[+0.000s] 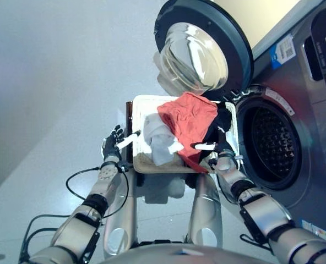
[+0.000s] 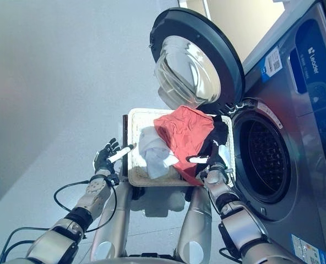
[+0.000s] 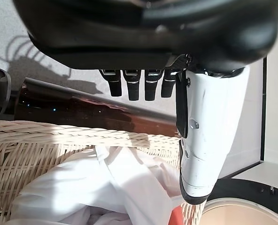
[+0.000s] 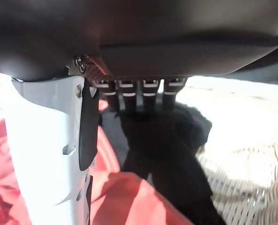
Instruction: Pick up the clothes and place them into the washing machine
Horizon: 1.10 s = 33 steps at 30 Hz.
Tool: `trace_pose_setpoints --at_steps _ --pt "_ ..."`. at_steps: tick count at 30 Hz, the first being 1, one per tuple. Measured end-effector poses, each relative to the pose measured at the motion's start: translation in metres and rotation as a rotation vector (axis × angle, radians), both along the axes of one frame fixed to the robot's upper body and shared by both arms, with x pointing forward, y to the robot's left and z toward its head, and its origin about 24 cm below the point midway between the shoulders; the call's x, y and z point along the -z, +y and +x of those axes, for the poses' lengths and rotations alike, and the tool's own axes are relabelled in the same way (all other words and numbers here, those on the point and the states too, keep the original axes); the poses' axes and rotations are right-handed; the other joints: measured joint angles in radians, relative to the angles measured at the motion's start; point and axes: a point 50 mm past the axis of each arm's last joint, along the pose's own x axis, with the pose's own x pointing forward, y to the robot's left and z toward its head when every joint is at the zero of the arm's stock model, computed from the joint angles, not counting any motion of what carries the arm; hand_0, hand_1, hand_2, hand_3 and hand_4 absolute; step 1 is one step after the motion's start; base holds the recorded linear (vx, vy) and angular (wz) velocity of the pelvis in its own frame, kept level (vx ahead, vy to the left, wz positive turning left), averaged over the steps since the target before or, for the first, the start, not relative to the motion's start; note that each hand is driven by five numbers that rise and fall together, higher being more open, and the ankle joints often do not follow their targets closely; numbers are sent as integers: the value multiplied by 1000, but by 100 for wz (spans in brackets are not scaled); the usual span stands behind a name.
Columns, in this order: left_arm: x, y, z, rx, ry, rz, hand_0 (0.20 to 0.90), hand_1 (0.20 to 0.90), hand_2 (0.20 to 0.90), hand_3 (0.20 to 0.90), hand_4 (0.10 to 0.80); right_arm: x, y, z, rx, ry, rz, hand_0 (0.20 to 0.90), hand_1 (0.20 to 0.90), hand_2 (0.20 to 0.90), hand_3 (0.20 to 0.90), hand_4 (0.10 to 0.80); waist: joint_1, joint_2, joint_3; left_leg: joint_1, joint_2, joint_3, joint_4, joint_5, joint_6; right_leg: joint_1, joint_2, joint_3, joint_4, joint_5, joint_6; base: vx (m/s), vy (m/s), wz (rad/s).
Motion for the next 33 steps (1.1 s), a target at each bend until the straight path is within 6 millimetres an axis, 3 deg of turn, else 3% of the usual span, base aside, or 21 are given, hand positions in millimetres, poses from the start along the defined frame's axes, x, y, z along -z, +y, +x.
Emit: trace_pose_setpoints --at_steps 8,12,18,33 --pt "-3 -4 -4 18 -32 -47 900 900 900 900 800 -2 -17 -1 33 17 -26 900 900 900 900 800 20 21 -11 -33 -2 -7 -33 32 -9 -36 -12 -24 13 -11 -10 18 -34 12" --pt "-1 -4 -9 18 -30 -54 900 900 900 900 800 -14 -24 7 77 -20 -34 900 900 900 900 800 35 28 -15 -47 -4 -17 -55 47 -17 -56 -14 -35 19 -19 -19 14 -11 8" --pt "-2 -6 -10 20 -38 -63 900 900 900 900 800 -27 -12 15 41 -94 -80 900 900 900 900 800 27 37 -14 -55 -3 -20 -67 55 -18 -68 -13 -41 20 -22 -24 10 -2 2" --pt "-15 -10 0 10 -96 -62 900 900 900 900 800 -49 3 32 -124 -133 -485 900 900 900 900 800 29 42 -11 -97 -3 -30 -67 73 -25 -105 -15 -54 30 -24 -28 1 4 2"
